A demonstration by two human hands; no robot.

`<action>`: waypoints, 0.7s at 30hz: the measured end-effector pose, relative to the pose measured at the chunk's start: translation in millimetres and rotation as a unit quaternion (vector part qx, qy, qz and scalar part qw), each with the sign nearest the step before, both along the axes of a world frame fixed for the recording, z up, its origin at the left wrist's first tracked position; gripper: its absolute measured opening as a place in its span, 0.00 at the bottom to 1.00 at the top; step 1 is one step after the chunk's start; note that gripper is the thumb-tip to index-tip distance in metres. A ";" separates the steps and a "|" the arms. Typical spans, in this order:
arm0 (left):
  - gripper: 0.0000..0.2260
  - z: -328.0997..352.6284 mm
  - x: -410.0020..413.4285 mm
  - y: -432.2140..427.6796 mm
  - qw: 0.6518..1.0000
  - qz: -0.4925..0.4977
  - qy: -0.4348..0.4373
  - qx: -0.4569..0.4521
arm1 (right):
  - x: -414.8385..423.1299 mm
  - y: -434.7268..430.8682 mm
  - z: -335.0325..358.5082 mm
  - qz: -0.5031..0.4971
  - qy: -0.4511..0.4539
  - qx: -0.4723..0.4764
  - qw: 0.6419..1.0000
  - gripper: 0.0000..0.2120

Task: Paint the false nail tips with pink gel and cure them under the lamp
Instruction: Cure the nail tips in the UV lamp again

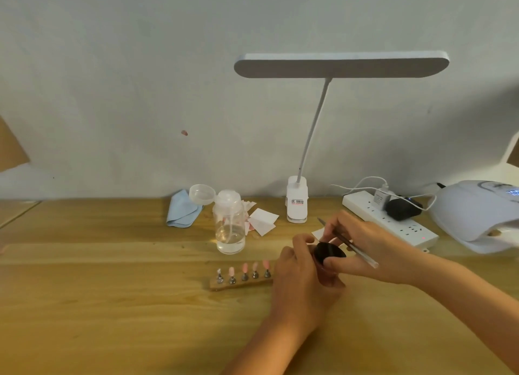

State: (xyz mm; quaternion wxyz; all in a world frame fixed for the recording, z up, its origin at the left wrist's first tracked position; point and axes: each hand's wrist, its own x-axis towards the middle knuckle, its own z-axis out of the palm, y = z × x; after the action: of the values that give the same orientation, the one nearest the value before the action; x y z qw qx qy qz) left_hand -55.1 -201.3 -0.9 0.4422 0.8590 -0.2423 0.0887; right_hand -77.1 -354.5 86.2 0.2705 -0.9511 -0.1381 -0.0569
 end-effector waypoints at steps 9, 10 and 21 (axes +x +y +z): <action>0.31 1.7 -2.8 2.3 0.997 0.047 -0.055 -0.035 | -0.8 22.6 -7.1 -0.074 -0.108 -0.107 0.986 0.27; 0.31 2.5 -2.6 2.4 0.997 0.050 -0.046 -0.037 | -0.7 24.6 -10.4 -0.074 -0.102 -0.083 0.989 0.28; 0.35 5.7 1.0 6.0 0.999 0.008 0.024 -0.036 | 3.9 25.0 -45.6 -0.137 -0.105 0.073 0.982 0.21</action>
State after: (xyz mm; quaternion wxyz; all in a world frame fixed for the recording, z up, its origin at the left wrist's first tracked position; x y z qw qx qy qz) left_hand -54.1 -195.3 4.8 0.4780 0.8462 -0.2214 0.0807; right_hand -73.2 -329.5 40.7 0.3126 -0.9275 -0.0294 -0.2031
